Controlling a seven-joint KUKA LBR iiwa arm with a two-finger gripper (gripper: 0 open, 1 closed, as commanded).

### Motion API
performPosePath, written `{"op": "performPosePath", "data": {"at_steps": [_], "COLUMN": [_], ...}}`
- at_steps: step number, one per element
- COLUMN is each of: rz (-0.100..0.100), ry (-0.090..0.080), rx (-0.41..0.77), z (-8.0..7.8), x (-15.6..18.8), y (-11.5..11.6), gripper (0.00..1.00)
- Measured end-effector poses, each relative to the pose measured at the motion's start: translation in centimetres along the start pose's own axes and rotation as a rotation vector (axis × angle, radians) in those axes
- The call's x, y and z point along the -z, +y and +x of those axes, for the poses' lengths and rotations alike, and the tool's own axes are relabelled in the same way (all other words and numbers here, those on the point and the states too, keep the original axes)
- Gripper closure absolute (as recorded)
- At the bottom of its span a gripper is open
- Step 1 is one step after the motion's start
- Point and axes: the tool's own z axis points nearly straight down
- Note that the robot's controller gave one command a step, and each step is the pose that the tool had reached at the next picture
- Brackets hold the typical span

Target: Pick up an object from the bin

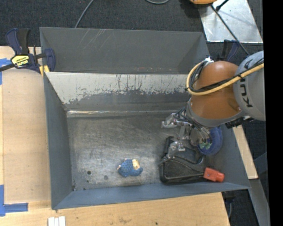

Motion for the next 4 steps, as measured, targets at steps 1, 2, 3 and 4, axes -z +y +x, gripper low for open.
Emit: {"op": "performPosePath", "data": {"at_steps": [1,2,3,4], "rz": [-0.009,0.008,-0.003,-0.001], "ry": [-0.038,-0.016,0.009,0.011], "rx": [0.153,0.318,0.814,0.955], "z": [0.5,0.8,0.2,-1.3], "x": [-0.1,-0.8,-2.5,-4.6], "y": [-1.0,-2.1,-4.4,-3.2], "gripper": [0.00,0.00,0.00,0.00]}}
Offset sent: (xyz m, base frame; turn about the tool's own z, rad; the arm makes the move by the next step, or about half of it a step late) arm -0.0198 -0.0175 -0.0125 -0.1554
